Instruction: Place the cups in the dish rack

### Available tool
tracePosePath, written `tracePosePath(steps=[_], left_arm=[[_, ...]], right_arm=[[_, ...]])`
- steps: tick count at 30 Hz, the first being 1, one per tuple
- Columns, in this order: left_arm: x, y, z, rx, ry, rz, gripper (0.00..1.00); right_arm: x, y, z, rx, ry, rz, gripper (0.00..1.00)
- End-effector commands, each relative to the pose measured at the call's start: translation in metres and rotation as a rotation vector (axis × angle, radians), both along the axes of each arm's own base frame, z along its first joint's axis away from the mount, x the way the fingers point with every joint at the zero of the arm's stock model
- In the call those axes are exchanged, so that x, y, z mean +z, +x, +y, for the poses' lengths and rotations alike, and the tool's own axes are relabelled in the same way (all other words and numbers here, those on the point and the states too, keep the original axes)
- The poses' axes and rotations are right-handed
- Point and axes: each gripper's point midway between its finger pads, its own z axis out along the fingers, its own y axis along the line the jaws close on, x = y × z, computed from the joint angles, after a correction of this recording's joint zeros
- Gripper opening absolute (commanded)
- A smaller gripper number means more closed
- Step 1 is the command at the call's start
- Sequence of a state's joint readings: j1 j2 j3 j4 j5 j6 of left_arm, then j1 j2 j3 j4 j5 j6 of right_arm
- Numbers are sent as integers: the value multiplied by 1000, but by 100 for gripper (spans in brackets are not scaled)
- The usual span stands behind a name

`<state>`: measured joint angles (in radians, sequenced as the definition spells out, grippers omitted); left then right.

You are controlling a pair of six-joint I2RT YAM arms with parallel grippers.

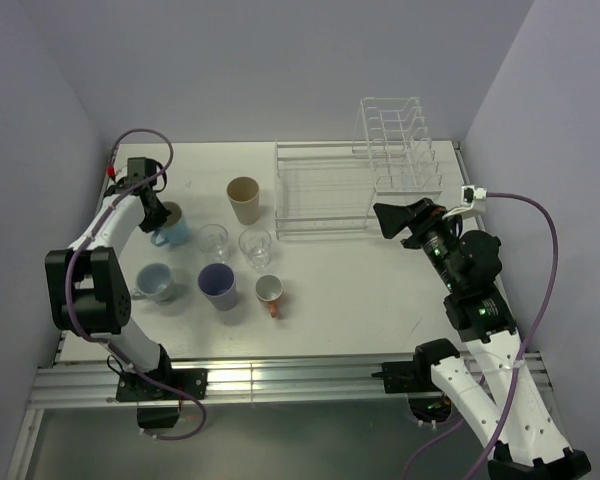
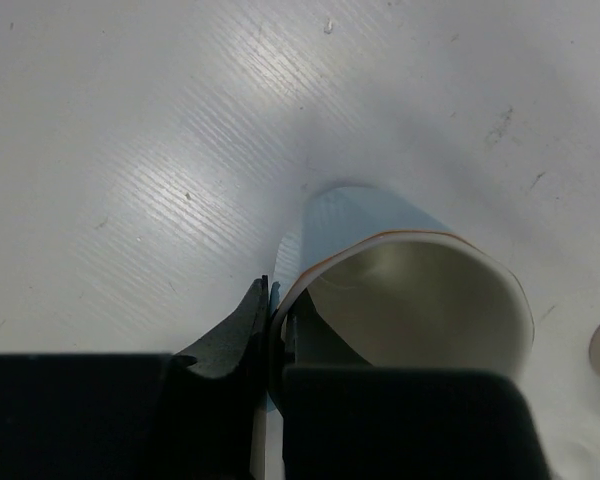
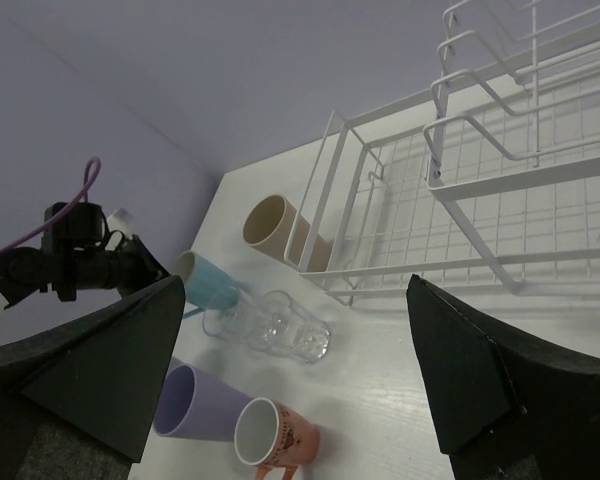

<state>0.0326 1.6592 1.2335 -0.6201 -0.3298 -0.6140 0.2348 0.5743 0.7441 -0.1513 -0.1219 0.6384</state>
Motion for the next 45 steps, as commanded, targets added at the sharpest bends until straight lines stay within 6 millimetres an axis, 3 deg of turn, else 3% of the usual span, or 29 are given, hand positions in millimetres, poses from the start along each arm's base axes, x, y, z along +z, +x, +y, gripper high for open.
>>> tracePosePath(steps=[1,6,12,14,15,16,18,19,21,22,25,26,28,29,31,32,33,34,38,40,45], left_arm=[[56,17,-6,-25,-37,-177,0],[93,25,-22,-79,-105,-286,0],[172,32,-45,-158,-196,-499,0],[210,29,-51,-196,-212,-590,0],[223,26,-56,-217,-223,-619,0],[248,20,-59,-238,-225,-677,0],[271,11,-65,-268,-236,-729,0],[293,0,-74,-316,-255,-779,0],[310,-10,-87,-379,-293,-819,0],[324,-20,-109,-490,-361,-853,0],[333,-41,-148,-654,-532,-884,0],[345,-52,-166,-757,-623,-919,0],[346,-71,-202,-867,-728,-902,0],[355,-80,-214,-942,-749,-936,0],[356,-96,-236,-1029,-809,-941,0],[369,-103,-243,-1068,-855,-985,0],[363,-110,-251,-1109,-905,-958,0],[365,-116,-259,-1130,-959,-945,0],[369,-134,-275,-1224,-1066,-966,0],[362,-136,-279,-1230,-1125,-923,0],[358,-145,-286,-1267,-1249,-879,0]], right_arm=[[-1,3,3,15,-5,8,100],[0,5,7,34,-6,7,100],[8,6,17,96,-31,13,100],[21,4,21,126,-30,-11,100],[23,5,25,145,-25,-11,100],[34,1,30,178,-19,-32,100],[41,0,35,204,-10,-40,100],[48,-2,39,226,-3,-58,100],[53,-2,44,249,4,-67,100],[61,-3,48,266,13,-87,100],[75,-11,67,355,34,-117,100],[81,-17,79,403,39,-138,100],[93,-26,89,449,47,-175,100],[101,-33,99,488,59,-203,100],[109,-38,107,522,83,-239,100],[110,-41,111,539,93,-248,100],[106,-44,117,565,104,-243,100],[115,-48,120,581,122,-291,100],[120,-56,130,622,153,-372,100],[123,-59,135,635,155,-407,100],[113,-59,149,656,125,-440,100]])
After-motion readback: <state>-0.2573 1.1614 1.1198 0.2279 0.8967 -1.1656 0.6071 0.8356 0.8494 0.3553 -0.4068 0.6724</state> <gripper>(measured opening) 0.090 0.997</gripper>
